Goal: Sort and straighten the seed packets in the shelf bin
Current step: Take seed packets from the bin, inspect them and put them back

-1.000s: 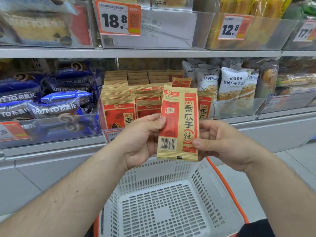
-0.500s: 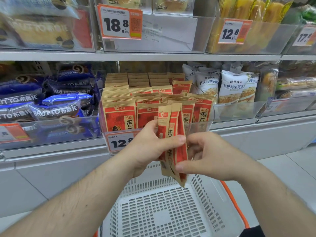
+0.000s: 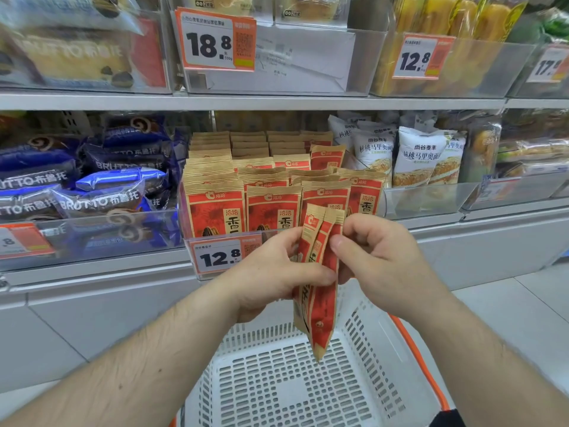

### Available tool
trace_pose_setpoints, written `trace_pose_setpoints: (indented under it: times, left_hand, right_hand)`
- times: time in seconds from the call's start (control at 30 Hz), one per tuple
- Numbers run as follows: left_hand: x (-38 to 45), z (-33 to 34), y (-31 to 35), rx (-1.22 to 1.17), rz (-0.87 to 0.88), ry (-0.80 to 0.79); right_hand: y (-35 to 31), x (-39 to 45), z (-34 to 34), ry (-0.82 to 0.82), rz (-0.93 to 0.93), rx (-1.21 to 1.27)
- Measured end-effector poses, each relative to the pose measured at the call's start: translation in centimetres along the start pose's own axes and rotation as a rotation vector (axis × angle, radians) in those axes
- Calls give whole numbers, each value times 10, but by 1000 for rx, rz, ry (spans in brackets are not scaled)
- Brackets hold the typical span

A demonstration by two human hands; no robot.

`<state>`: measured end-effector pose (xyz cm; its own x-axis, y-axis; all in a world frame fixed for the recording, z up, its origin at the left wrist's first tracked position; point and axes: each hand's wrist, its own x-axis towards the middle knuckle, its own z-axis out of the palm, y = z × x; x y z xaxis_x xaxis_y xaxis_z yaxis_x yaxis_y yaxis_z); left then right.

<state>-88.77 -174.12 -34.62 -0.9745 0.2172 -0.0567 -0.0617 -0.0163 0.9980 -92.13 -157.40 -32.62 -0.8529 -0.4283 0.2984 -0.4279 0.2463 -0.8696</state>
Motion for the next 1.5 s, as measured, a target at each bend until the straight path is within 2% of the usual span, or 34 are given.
trace_pose_setpoints:
  times: [0.1, 0.17, 0.27, 0.4, 0.63, 0.7, 0.83, 1.03, 1.13, 1.3, 1.5]
  left_hand:
    - [1, 0, 0, -30, 65, 67]
    - [3, -2, -1, -90, 57, 107]
    - [3, -5, -2, -230, 9, 4]
    - [2, -2, -3, -333, 26, -154]
    - [5, -2, -4, -309, 17, -184]
    - [6, -2, -4, -289, -1, -130]
    - [8, -2, -4, -214, -47, 127]
    - [7, -7, 7, -336, 33, 380]
    - [6, -6, 12, -394, 47, 382]
    - [5, -7, 14, -431, 25, 375]
    - [2, -5, 15, -412, 26, 295]
  right_hand:
    - [0, 1, 4, 4, 24, 38]
    - [-2, 2, 5, 4, 91, 187]
    - [-6, 3, 5, -40, 173, 375]
    - [-6, 4, 6, -63, 226, 447]
    - [-5, 5, 2, -75, 235, 473]
    - [-6, 4, 1, -74, 222, 452]
    - [-6, 3, -7, -89, 171, 260]
    - [-11, -3, -21, -470, 251, -189]
    - [-12, -6, -16, -538, 236, -310]
    - [-16, -6, -15, -579, 241, -318]
    - [-13, -5, -20, -622, 218, -260]
